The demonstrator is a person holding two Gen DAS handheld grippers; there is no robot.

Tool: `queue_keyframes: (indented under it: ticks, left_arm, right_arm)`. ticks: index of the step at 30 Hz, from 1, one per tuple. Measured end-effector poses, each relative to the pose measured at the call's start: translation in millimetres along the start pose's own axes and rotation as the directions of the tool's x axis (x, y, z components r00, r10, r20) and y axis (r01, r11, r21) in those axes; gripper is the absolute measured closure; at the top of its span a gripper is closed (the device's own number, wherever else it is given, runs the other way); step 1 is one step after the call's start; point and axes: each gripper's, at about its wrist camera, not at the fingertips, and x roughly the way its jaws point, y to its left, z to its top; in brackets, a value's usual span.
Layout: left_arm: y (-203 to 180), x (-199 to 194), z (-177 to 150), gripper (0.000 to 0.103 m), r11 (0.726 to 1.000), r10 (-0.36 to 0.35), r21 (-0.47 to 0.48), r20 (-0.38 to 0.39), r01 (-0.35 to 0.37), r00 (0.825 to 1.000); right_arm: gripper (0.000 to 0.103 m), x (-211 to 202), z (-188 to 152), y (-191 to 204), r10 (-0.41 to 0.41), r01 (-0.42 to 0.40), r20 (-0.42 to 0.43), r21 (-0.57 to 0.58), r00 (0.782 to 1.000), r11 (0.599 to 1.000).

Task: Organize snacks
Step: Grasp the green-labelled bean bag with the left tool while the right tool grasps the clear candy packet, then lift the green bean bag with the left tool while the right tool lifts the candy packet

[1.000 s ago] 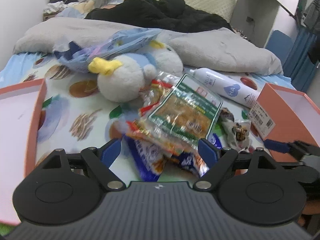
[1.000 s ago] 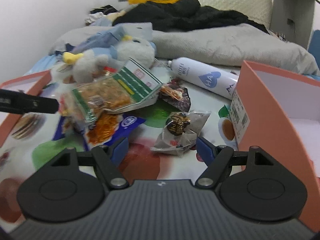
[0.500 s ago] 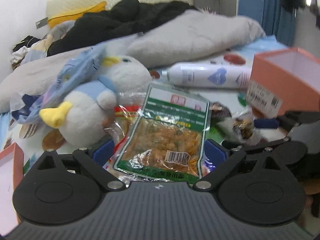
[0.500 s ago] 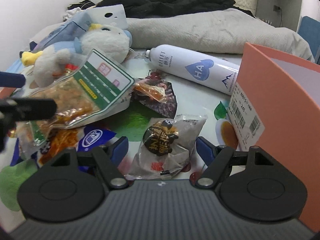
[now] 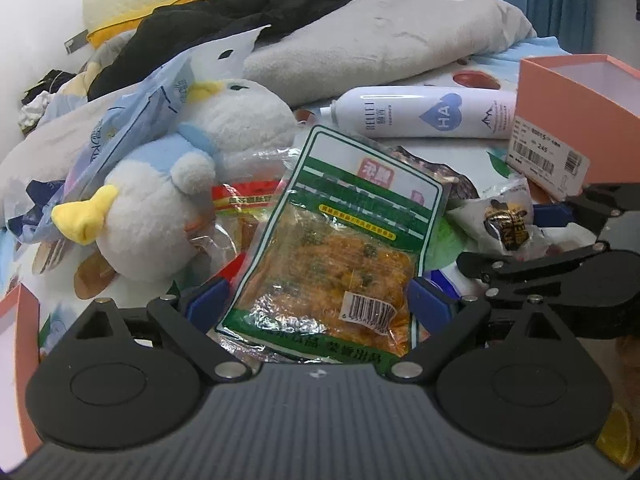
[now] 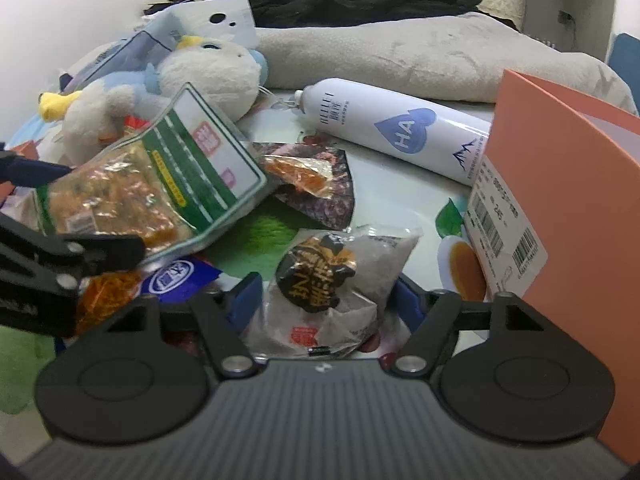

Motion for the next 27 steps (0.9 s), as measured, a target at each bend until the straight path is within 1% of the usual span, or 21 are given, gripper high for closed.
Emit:
queue_keyframes:
  ticks: [1, 2, 3, 4, 6, 7, 8, 9, 11, 13, 17, 18, 24, 27]
  left_arm:
    - [-0.5, 0.0, -1.0, 0.011, 1.000, 0.004, -0.002, 0.006, -0.004, 1.000]
    - [-2.6, 0.1, -2.3, 0.019, 1.000, 0.013, 0.016, 0.009, -0.013, 1.000]
    - [-5.5, -2.4, -4.1, 0.021, 0.999, 0.020, 0.034, 0.011, -0.020, 1.000]
    - [-6.0, -3.1, -4.4, 0.025, 0.999, 0.022, 0.036, 0.015, -0.022, 1.000]
    - [-3.7, -6.3, -5.5, 0.030, 1.000, 0.004, 0.017, 0.015, -0.004, 1.000]
    - [-2.8, -8.5, -5.1, 0.036, 1.000, 0.003, 0.011, 0.017, -0.003, 1.000]
    - [-1.8, -11.2, -4.7, 0.045, 1.000, 0.008, 0.003, 0.020, -0.008, 1.000]
    - [-0.8, -14.8, -4.1, 0.047, 1.000, 0.008, -0.007, 0.024, -0.008, 1.000]
    - [1.9, -20.1, -3.9, 0.060, 0.999, -0.004, -0.034, 0.024, 0.005, 1.000]
    - [3.2, -26.1, -4.9, 0.064, 0.998, -0.015, -0.061, 0.024, 0.017, 1.000]
    - [0.1, -44.6, -9.1, 0.069, 0.996, -0.019, -0.090, 0.036, 0.022, 0.999]
    - [-1.1, -49.2, -10.3, 0.069, 0.995, -0.021, -0.099, 0.039, 0.025, 0.999]
    - [-6.4, -83.0, -20.9, 0.074, 0.986, -0.026, -0.162, 0.058, 0.036, 0.998]
    - [-9.7, -99.4, -29.8, 0.076, 0.977, -0.045, -0.204, 0.059, 0.056, 0.997]
  right_arm:
    - [0.036, -0.8, 0.3, 0.5, 0.000, 0.000, 0.000, -0.002, 1.000, 1.000]
    - [0.038, -1.7, 0.5, 0.5, 0.003, -0.003, -0.001, -0.002, 1.000, 1.000]
    - [0.039, -2.9, 0.4, 0.6, 0.007, -0.007, -0.001, -0.006, 1.000, 1.000]
    - [0.039, -4.0, -0.3, 0.6, 0.008, -0.008, -0.003, -0.008, 1.000, 1.000]
    - [0.039, -7.2, -1.8, 0.3, 0.009, -0.009, -0.009, -0.004, 1.000, 1.000]
    - [0.039, -9.3, -2.7, 0.6, 0.009, -0.009, -0.012, -0.002, 1.000, 1.000]
    - [0.040, -11.3, -3.5, 0.9, 0.010, -0.010, -0.015, 0.000, 1.000, 1.000]
    - [0.040, -13.8, -4.6, 1.3, 0.010, -0.010, -0.018, 0.003, 1.000, 1.000]
    - [0.040, -18.6, -6.1, 2.2, 0.016, -0.016, -0.022, 0.009, 1.000, 1.000]
    - [0.041, -24.5, -7.2, 4.0, 0.020, -0.020, -0.024, 0.007, 1.000, 1.000]
    - [0.041, -39.1, -8.5, 6.6, 0.027, -0.027, -0.012, -0.006, 1.000, 1.000]
    - [0.046, -43.1, -8.8, 6.7, 0.028, -0.028, -0.010, -0.009, 1.000, 1.000]
    - [0.047, -66.2, -15.6, 6.4, 0.052, -0.052, -0.020, -0.003, 0.998, 0.999]
    - [0.048, -77.8, -21.3, 6.9, 0.059, -0.059, -0.039, 0.014, 0.997, 0.998]
